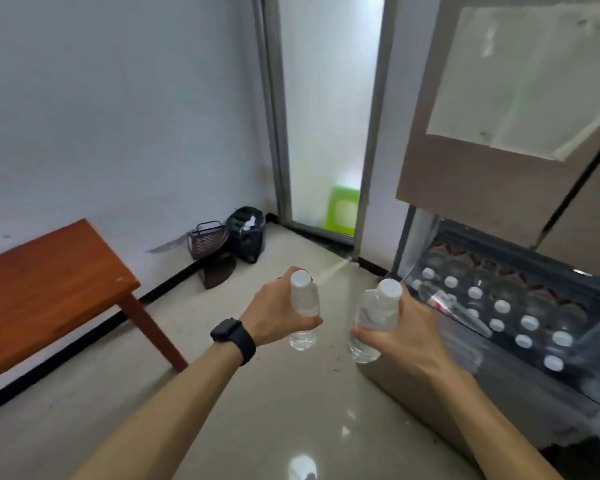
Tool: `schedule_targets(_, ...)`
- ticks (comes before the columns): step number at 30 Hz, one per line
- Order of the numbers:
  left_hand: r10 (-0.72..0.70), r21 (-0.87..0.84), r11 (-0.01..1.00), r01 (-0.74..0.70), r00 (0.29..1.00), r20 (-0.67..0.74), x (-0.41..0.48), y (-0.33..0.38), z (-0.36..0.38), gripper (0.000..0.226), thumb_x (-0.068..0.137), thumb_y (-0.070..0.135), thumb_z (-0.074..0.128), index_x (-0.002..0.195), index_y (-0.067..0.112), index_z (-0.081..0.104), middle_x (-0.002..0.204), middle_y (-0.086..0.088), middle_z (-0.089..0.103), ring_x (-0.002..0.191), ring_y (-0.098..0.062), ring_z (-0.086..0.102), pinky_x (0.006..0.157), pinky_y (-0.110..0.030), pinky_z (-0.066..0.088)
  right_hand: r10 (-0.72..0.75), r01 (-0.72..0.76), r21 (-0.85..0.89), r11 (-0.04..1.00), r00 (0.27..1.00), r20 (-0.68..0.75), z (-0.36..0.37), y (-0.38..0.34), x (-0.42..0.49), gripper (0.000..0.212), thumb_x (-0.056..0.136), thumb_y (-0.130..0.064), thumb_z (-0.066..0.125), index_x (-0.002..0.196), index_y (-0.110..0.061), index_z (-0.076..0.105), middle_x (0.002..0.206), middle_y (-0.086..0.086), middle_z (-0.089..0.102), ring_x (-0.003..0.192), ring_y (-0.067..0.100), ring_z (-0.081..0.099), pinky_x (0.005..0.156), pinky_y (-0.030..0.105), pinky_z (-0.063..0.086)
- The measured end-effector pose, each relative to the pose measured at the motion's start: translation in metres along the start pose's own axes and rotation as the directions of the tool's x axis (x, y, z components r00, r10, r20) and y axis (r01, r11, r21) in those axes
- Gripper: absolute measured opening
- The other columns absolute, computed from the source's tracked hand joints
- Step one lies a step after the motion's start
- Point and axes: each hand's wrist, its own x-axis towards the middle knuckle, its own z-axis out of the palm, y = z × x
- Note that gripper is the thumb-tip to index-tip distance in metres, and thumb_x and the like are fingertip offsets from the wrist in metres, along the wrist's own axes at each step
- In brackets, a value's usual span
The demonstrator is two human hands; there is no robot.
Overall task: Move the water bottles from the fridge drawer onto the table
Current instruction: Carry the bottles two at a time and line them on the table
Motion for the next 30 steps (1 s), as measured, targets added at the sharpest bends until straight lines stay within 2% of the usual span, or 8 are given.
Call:
schedule_targets(3, -0.094, 0.028, 0.995, 0.098, 0.99, -0.103, -0.063, -0.042, -0.052, 0.061, 0.064, 0.054, 0.084, 0.109, 0.035, 0.047, 0.095, 0.012, 0.064, 0.086, -0.009, 0.062, 0.075, -0.037, 0.056, -0.087, 0.087, 0.008, 0.996, 0.988, 0.127, 0.066, -0.047, -0.002, 0.059, 0.056, -0.061, 0.082, 0.102, -0.042, 0.051, 0.09, -0.022, 0.064, 0.08, -0.003, 0.062, 0.064, 0.026, 0.054)
schedule_targets(5, -0.162, 0.044, 0.984, 0.173, 0.97, -0.179, -0.109, -0.069, -0.087, 0.062, 0.064, 0.056, 0.084, 0.109, 0.035, 0.047, 0.095, 0.014, 0.063, 0.087, -0.006, 0.061, 0.074, -0.034, 0.056, -0.17, 0.165, 0.041, 0.985, 0.965, 0.201, 0.11, -0.084, -0.008, 0.06, 0.055, -0.059, 0.083, 0.103, -0.042, 0.05, 0.091, -0.025, 0.063, 0.083, -0.005, 0.061, 0.062, 0.022, 0.05)
schedule_targets(9, -0.291, 0.04, 0.947, 0.32, 0.9, -0.324, -0.208, -0.121, -0.157, 0.064, 0.065, 0.057, 0.083, 0.109, 0.037, 0.042, 0.095, 0.016, 0.061, 0.084, -0.003, 0.06, 0.07, -0.03, 0.055, -0.341, 0.314, 0.135, 0.94, 0.878, 0.334, 0.199, -0.169, -0.034, 0.056, 0.057, -0.055, 0.083, 0.099, -0.043, 0.049, 0.099, -0.028, 0.057, 0.086, -0.004, 0.06, 0.063, 0.02, 0.048)
schedule_targets(13, -0.407, -0.029, 0.898, 0.439, 0.802, -0.438, -0.311, -0.173, -0.221, 0.064, 0.061, 0.06, 0.081, 0.108, 0.043, 0.041, 0.089, 0.017, 0.062, 0.079, 0.001, 0.06, 0.057, -0.014, 0.042, -0.445, 0.394, 0.208, 0.895, 0.779, 0.441, 0.288, -0.256, -0.071, 0.055, 0.057, -0.057, 0.083, 0.1, -0.047, 0.05, 0.094, -0.026, 0.059, 0.091, -0.008, 0.058, 0.065, 0.014, 0.045)
schedule_targets(17, -0.501, -0.077, 0.839, 0.539, 0.709, -0.497, -0.411, -0.228, -0.283, 0.056, 0.059, 0.058, 0.08, 0.097, 0.047, 0.04, 0.082, 0.013, 0.063, 0.073, -0.005, 0.062, 0.058, -0.026, 0.052, -0.497, 0.429, 0.257, 0.866, 0.69, 0.527, 0.376, -0.338, -0.114, 0.054, 0.058, -0.058, 0.081, 0.102, -0.042, 0.054, 0.094, -0.021, 0.063, 0.088, -0.005, 0.061, 0.068, 0.019, 0.05)
schedule_targets(20, -0.559, -0.11, 0.792, 0.601, 0.639, -0.529, -0.477, -0.264, -0.325, 0.057, 0.061, 0.056, 0.081, 0.1, 0.046, 0.04, 0.083, 0.012, 0.064, 0.074, -0.007, 0.063, 0.06, -0.026, 0.054, -0.523, 0.446, 0.283, 0.849, 0.638, 0.565, 0.435, -0.391, -0.144, 0.053, 0.056, -0.057, 0.08, 0.099, -0.043, 0.053, 0.091, -0.02, 0.064, 0.086, -0.007, 0.061, 0.065, 0.016, 0.047)
schedule_targets(24, -0.6, -0.105, 0.734, 0.671, 0.569, -0.562, -0.544, -0.309, -0.375, 0.06, 0.065, 0.053, 0.081, 0.106, 0.039, 0.04, 0.087, 0.011, 0.061, 0.077, -0.008, 0.061, 0.068, -0.034, 0.058, -0.543, 0.467, 0.302, 0.831, 0.566, 0.62, 0.503, -0.451, -0.174, 0.055, 0.055, -0.06, 0.08, 0.097, -0.046, 0.048, 0.09, -0.021, 0.063, 0.083, -0.003, 0.063, 0.065, 0.016, 0.048)
schedule_targets(30, -0.653, -0.151, 0.664, 0.733, 0.469, -0.594, -0.597, -0.386, -0.428, 0.062, 0.058, 0.06, 0.077, 0.105, 0.046, 0.038, 0.085, 0.014, 0.063, 0.075, -0.004, 0.064, 0.064, -0.027, 0.058, -0.551, 0.487, 0.316, 0.814, 0.475, 0.686, 0.596, -0.515, -0.182, 0.06, 0.057, -0.06, 0.082, 0.102, -0.044, 0.045, 0.092, -0.018, 0.063, 0.082, 0.002, 0.062, 0.064, 0.021, 0.048)
